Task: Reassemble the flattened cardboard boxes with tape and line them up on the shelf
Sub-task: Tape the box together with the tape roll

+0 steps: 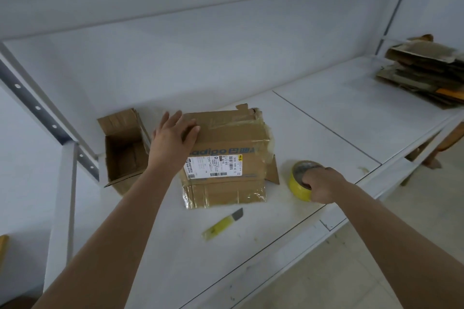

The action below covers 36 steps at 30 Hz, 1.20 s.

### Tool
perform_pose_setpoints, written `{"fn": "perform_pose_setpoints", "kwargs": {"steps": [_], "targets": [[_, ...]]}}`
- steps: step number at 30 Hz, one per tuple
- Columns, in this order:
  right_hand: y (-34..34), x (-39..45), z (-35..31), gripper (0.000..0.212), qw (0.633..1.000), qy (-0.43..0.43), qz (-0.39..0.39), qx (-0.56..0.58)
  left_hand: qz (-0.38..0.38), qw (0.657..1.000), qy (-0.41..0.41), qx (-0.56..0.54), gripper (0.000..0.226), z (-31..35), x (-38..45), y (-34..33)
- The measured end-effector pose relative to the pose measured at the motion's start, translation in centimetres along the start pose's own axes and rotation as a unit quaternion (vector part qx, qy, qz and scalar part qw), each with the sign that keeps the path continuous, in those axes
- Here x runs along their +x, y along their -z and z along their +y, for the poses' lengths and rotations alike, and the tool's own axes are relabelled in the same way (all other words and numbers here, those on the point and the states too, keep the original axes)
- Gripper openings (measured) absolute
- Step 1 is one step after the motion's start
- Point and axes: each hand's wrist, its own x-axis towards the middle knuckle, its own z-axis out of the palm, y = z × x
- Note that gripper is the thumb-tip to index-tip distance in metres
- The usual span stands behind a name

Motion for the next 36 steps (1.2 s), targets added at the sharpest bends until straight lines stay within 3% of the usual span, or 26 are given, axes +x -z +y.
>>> {"fn": "perform_pose_setpoints", "kwargs": {"steps": [2,4,5,7,9,12,15,17,19,21,23,28,32,36], "targets": [[0.7,0.0,0.8,0.035,0.996,0.016,0.037,0.082,-0.012,1.000,-0.014,0.007,0.036,0.5,0.1,0.2],[2.8,-0.2,1.6,0.023,0.973,0.046,0.118,0.193,-0.025,0.999,-0.021,0.018,0.036,0.9,0.1,0.3],[4.1,-0.5,2.0,0.007,0.945,0.063,0.159,0.280,-0.025,0.999,-0.025,0.025,0.036,1.1,0.0,0.4],[7.1,-1.7,2.1,0.013,0.855,0.112,0.198,0.465,-0.008,0.999,-0.035,0.034,0.034,1.5,-0.2,0.5],[9.9,-3.3,1.5,0.010,0.777,0.188,0.212,0.562,0.005,0.998,-0.041,0.038,0.033,2.1,-0.4,0.5],[13.2,-5.1,-1.4,0.021,0.740,0.304,0.173,0.574,0.015,0.998,-0.041,0.042,0.030,2.7,-0.6,0.5],[14.5,-4.8,-5.0,0.018,0.756,0.344,0.119,0.543,-0.002,0.999,-0.033,0.004,0.030,2.9,-0.8,0.9],[14.8,-4.1,-7.0,0.014,0.762,0.349,0.094,0.537,-0.055,0.985,-0.039,-0.160,0.035,2.6,-0.9,1.5],[15.2,-3.5,-8.1,0.023,0.766,0.353,0.079,0.532,-0.102,0.948,-0.052,-0.298,0.053,2.6,-1.3,2.3],[15.8,-3.0,-9.0,0.042,0.782,0.362,0.076,0.501,-0.110,0.934,-0.068,-0.333,0.071,2.5,-1.7,2.6],[16.5,-2.7,-9.8,0.047,0.802,0.371,0.063,0.463,-0.098,0.917,-0.039,-0.384,0.090,2.7,-1.8,2.6],[17.4,-2.3,-11.7,0.045,0.826,0.383,0.078,0.406,-0.033,0.880,0.087,-0.465,0.050,3.5,-0.9,2.0],[18.5,-1.8,-11.5,0.051,0.848,0.370,0.083,0.371,-0.003,0.885,0.131,-0.447,0.044,3.0,0.0,1.7],[19.3,-1.2,-9.9,0.018,0.835,0.381,0.006,0.397,0.035,0.888,0.147,-0.435,0.043,2.0,0.7,2.1]]}}
